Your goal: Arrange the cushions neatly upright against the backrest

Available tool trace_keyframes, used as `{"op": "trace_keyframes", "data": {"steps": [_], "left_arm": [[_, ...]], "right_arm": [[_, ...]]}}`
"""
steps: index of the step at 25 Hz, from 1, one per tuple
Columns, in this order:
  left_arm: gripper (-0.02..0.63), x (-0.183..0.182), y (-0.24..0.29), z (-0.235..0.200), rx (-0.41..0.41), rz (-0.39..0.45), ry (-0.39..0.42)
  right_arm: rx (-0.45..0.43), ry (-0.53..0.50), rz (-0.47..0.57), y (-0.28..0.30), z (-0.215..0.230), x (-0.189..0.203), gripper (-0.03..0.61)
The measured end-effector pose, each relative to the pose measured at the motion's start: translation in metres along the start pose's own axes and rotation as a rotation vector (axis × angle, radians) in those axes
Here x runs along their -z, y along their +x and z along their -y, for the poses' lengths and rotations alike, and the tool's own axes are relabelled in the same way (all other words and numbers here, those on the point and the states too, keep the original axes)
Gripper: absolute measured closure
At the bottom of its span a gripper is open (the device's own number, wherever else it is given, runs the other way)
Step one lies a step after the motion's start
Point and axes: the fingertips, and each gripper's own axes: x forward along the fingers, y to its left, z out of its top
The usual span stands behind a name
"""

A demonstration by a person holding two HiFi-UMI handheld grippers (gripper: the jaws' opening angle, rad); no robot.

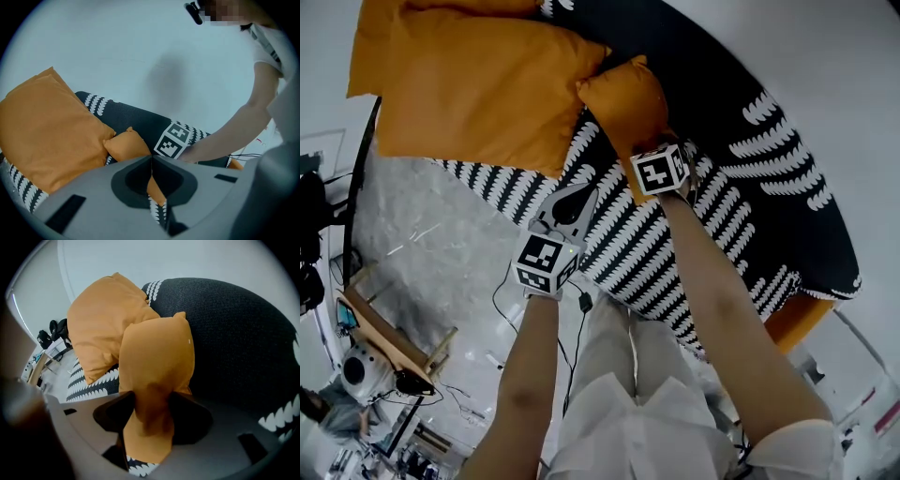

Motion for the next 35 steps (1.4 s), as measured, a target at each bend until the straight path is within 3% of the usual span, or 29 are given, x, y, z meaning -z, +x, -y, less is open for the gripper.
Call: {"op": "trace_keyframes", "data": {"steps": [5, 14, 20, 24, 35], "left_arm": [[0.597, -0.011, -0.012, 0.013, 0.012, 0.003, 0.011], [0.597, -0.033, -0.025, 0.052, 0.086, -0.008, 0.067], [0.597, -0.044, -0.014, 0.126, 0.158, -0.025, 0.095], [0.597, -0.043, -0.003, 0.187, 0.251, -0.047, 0.13], [0.597, -0.01, 0.028, 0.341, 0.415, -0.118, 0.197]], "right_arm": [[0.06, -0.063, -0.019, -0.027, -0.001, 0.008, 0.371], [0.2, -0.352, -0.013, -0.112, 0.015, 0.051, 0.393], [0.258, -0.489, -0.04, -0.189, 0.048, 0.118, 0.413], [0.332, -0.49, -0.06, -0.243, 0.074, 0.176, 0.416], [0.46, -0.594, -0.183, -0.342, 0.148, 0.371, 0.423]]}}
